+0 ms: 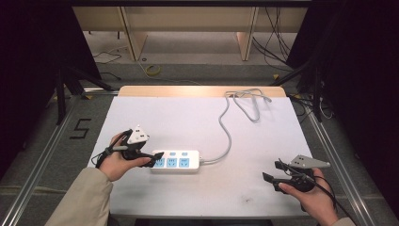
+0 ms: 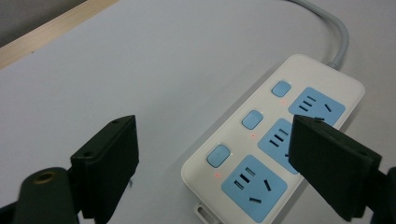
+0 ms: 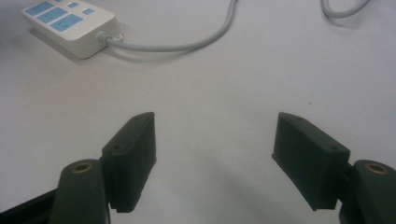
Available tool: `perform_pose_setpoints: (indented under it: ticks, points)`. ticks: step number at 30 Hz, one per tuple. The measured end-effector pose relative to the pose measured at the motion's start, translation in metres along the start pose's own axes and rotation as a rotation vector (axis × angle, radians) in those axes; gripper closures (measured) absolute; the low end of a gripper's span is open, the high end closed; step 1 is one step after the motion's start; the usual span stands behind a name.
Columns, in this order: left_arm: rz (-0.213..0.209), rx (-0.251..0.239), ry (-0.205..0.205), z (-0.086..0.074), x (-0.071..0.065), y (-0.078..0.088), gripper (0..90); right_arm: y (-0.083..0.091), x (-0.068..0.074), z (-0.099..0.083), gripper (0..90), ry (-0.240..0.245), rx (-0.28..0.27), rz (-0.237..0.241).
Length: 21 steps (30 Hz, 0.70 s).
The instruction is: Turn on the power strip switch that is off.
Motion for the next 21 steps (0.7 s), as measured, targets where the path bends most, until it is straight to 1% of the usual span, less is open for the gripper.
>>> perform_pose_setpoints:
  ticks: [3,5,10,21]
  points:
    - [0.005,0.003,0.006,-0.003,0.000,0.001,16.0,0.000,0.000,0.000,30.2,0.000,-0.001,0.002]
    - [0.009,0.012,0.001,-0.006,0.001,0.002,16.0,0.000,0.000,0.000,30.1,0.002,-0.001,0.001]
    - [0.018,0.021,0.005,-0.010,0.002,0.003,16.0,0.000,-0.001,0.000,30.2,0.003,0.002,0.003]
    - [0.034,0.012,0.016,-0.011,0.005,0.005,16.0,0.000,0.000,0.000,30.2,0.001,-0.002,0.004]
Point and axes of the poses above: each handheld gripper's, and its own axes: y roughly backward along the jaws, z roughly out of its top, x roughly to its left, the point moved 1 cm from there along -y, roughly forward along the jaws, and after that the axes turned 13 degrees about -y, right-handed, at the moved point
